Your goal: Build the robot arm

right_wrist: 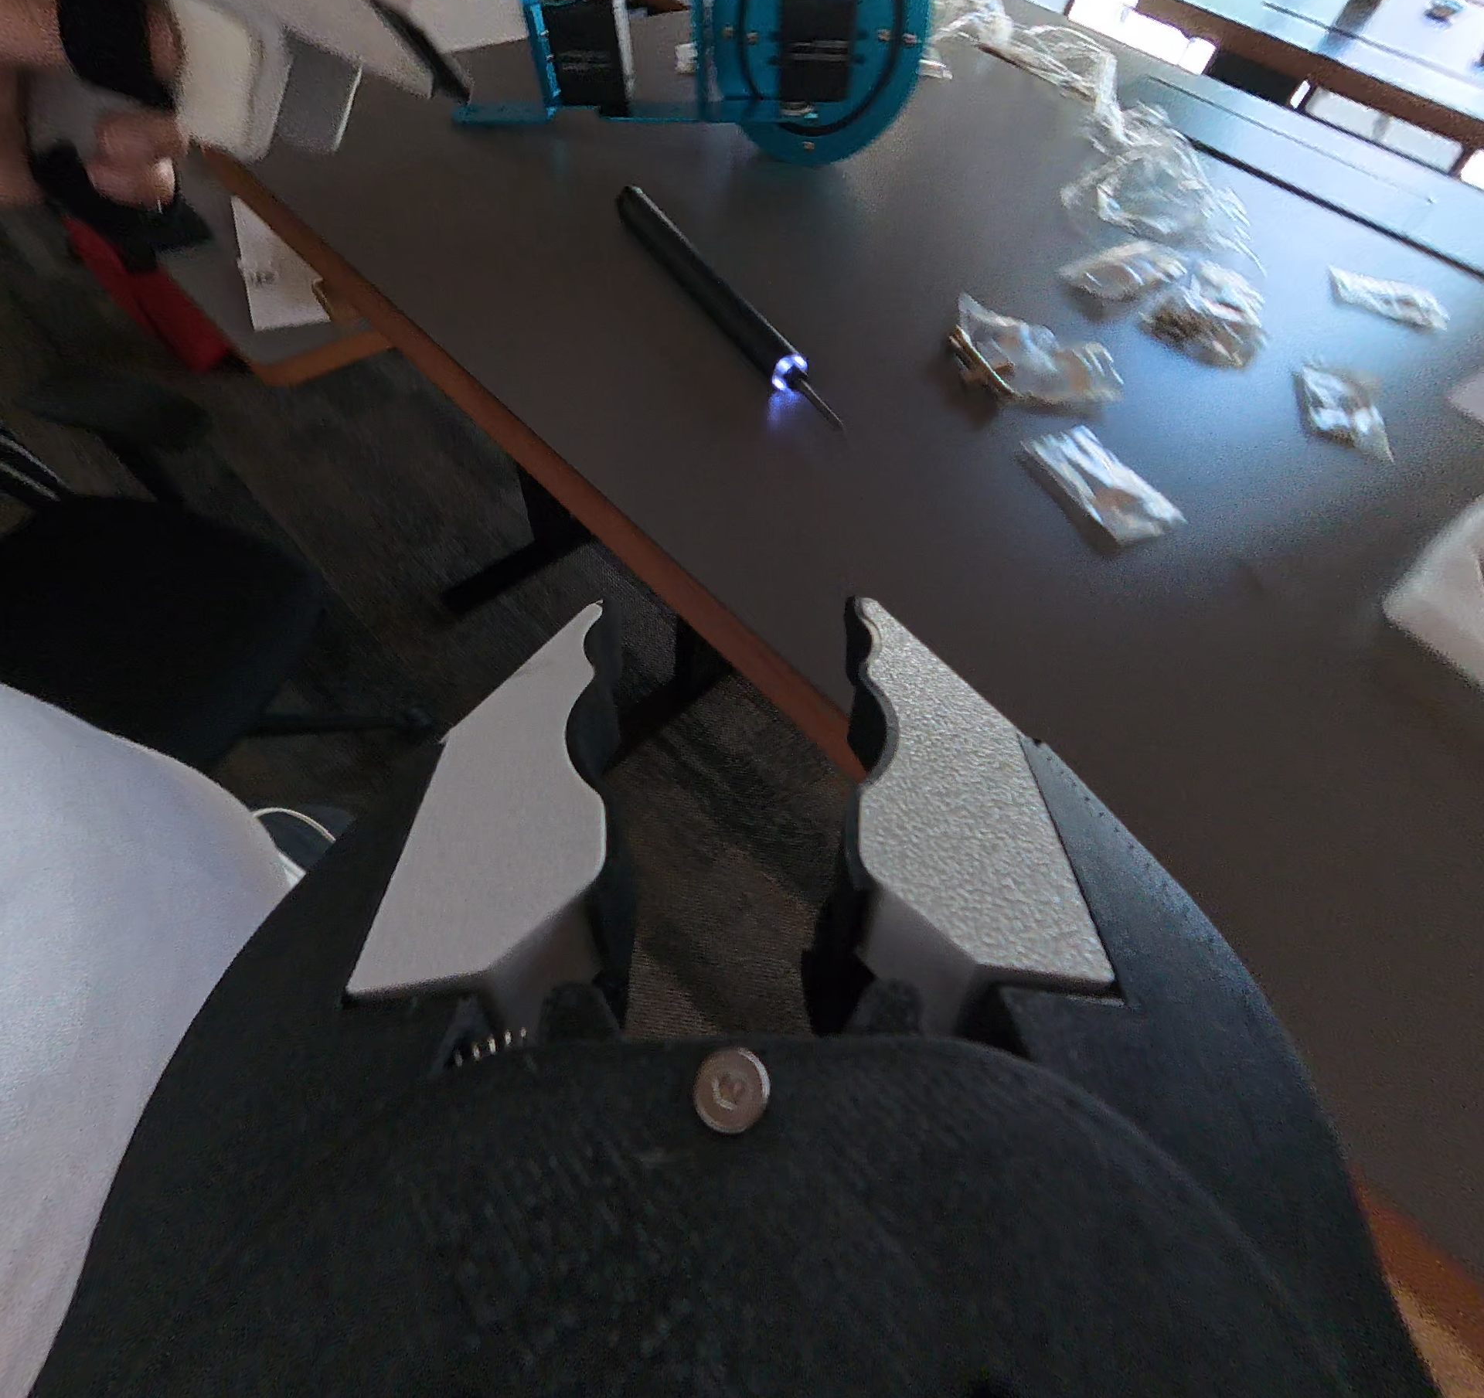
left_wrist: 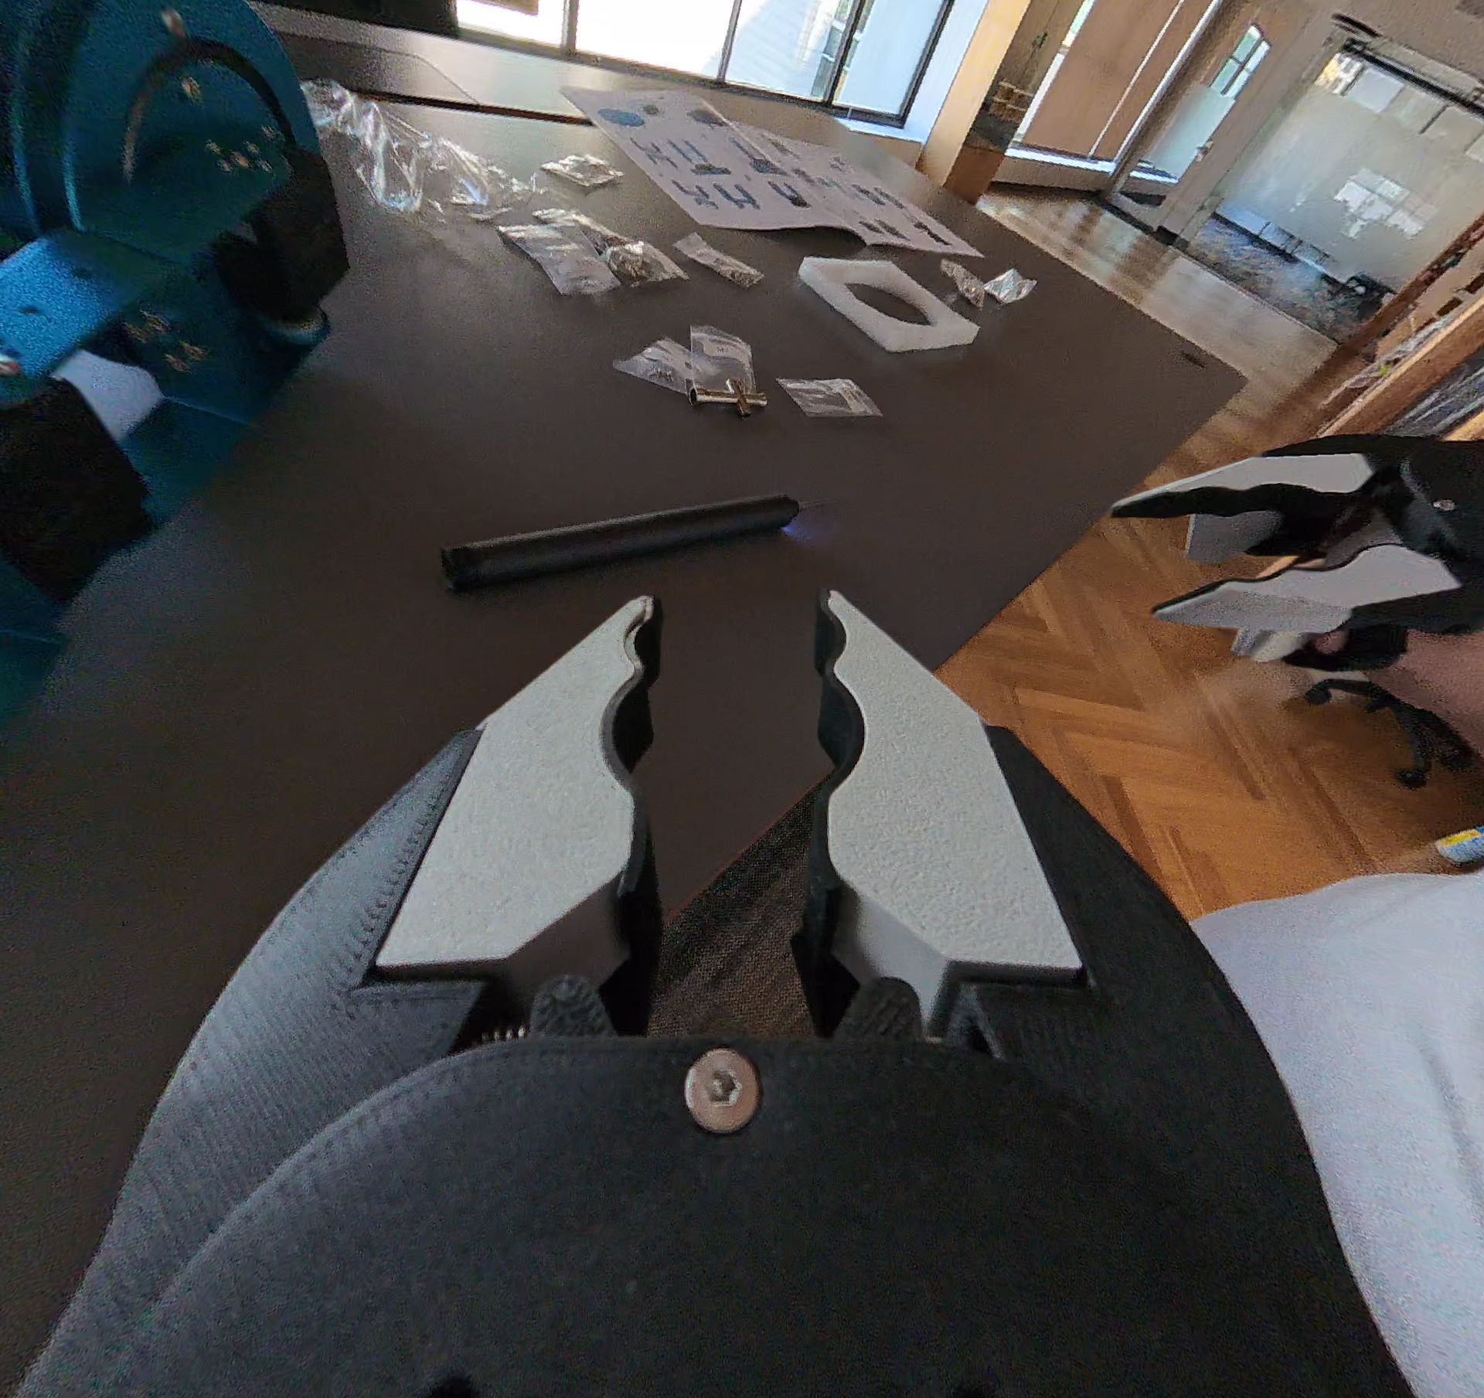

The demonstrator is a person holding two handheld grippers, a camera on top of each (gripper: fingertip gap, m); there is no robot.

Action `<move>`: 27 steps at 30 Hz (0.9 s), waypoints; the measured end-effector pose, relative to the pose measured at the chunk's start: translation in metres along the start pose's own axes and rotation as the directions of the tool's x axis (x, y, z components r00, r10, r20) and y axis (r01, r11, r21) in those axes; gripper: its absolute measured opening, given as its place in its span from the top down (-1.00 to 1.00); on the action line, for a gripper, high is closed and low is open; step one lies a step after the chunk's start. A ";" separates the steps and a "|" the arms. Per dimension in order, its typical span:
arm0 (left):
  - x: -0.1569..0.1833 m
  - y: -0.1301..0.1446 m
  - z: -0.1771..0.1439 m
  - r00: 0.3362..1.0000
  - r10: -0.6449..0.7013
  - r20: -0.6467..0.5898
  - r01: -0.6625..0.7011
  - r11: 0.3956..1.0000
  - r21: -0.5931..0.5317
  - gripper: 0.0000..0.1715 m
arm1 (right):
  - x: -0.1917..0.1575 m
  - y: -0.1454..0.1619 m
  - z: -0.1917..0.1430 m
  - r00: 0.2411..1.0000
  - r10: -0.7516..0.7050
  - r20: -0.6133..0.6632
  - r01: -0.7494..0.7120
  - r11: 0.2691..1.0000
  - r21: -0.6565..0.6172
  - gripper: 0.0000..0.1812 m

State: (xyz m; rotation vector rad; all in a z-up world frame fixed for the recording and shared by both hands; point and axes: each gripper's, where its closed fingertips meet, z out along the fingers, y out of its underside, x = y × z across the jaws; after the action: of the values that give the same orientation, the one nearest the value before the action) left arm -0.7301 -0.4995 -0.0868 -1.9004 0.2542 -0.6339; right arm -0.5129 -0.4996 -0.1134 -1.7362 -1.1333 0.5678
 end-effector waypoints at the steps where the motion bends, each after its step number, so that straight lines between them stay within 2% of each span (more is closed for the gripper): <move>1: 0.006 0.006 0.006 1.000 -0.012 0.014 0.012 1.000 -0.009 0.57 | 0.007 0.007 -0.013 0.999 0.053 -0.001 -0.053 0.999 0.004 0.37; 4: 0.016 0.015 0.015 0.997 -0.065 0.047 0.066 0.998 -0.022 0.58 | 0.016 0.024 -0.044 0.987 0.155 0.041 -0.154 0.988 -0.017 0.38; 6: 0.021 0.014 0.017 0.994 -0.092 0.054 0.092 0.996 0.002 0.59 | 0.026 0.034 -0.055 0.994 0.113 0.009 -0.112 0.993 -0.020 0.40; 9: 0.022 0.014 0.018 0.992 -0.106 0.071 0.105 0.994 0.021 0.62 | 0.038 0.043 -0.055 0.996 0.086 -0.026 -0.086 0.996 -0.007 0.41; 12: 0.021 0.013 0.019 0.991 -0.107 0.079 0.108 0.994 -0.001 0.63 | 0.029 0.033 -0.043 0.981 0.192 0.041 -0.193 0.981 0.035 0.39; 14: 0.018 0.008 0.017 0.991 -0.086 0.101 0.086 0.996 0.003 0.65 | 0.020 0.027 -0.033 0.974 0.206 0.095 -0.211 0.977 0.042 0.37; 18: 0.006 0.004 0.013 0.991 -0.051 0.121 0.049 0.999 0.024 0.69 | 0.024 0.029 -0.002 0.988 0.108 0.114 -0.106 0.994 -0.021 0.29; 21: -0.014 0.001 0.018 0.993 -0.039 0.113 0.039 0.999 0.008 0.71 | 0.031 0.006 0.015 0.988 0.097 0.118 -0.100 0.995 0.025 0.30; 24: -0.024 -0.015 0.028 0.998 -0.059 0.032 0.058 0.998 0.023 0.71 | 0.035 -0.017 0.028 0.992 0.079 0.095 -0.087 0.992 0.090 0.41; 27: -0.036 -0.026 0.037 1.000 -0.026 -0.005 0.026 0.998 0.052 0.73 | 0.050 -0.023 0.043 0.999 0.036 0.035 -0.040 0.995 0.090 0.50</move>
State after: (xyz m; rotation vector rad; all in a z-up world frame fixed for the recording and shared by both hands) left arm -0.7432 -0.4428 -0.0856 -1.8552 0.2138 -0.6565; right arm -0.5329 -0.4333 -0.1057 -1.6791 -1.0835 0.6639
